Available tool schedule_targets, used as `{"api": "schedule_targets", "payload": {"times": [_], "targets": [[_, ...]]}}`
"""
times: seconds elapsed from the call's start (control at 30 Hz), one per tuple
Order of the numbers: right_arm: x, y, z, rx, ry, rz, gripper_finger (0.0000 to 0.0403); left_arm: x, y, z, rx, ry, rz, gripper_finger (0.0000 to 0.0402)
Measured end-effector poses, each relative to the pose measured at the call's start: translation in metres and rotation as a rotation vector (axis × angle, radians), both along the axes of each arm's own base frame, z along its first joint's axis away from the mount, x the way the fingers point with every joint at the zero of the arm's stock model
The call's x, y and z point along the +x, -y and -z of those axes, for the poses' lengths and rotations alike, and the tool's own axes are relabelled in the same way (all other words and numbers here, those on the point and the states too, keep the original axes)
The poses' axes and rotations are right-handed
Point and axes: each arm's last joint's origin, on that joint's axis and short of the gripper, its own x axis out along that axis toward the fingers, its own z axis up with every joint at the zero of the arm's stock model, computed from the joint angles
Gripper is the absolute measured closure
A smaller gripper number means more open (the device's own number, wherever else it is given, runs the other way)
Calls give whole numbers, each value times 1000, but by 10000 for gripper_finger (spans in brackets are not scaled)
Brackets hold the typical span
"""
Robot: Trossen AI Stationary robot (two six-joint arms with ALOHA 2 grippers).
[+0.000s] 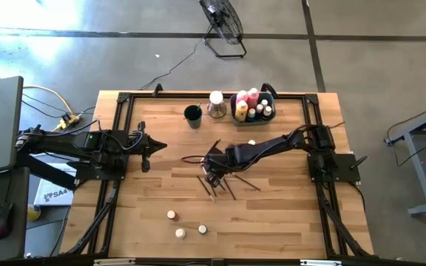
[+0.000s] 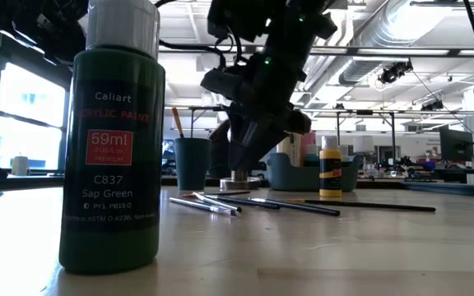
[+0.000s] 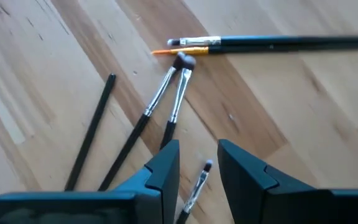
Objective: Pick & Place Paint Supplies
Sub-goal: Put the silver paintbrush into the blue cup
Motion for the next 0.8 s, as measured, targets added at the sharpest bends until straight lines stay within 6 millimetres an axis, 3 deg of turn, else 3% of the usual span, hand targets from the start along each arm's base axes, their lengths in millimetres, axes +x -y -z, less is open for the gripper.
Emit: {"api": "schedule_targets", "payload": {"times": [0.47, 0.8], "targets": [[-5, 0, 5, 67, -61, 98, 300, 0, 0, 0, 0, 0, 0, 396], [-3, -1, 22, 55, -95, 104, 300, 0, 0, 0, 0, -4, 0, 396]]}}
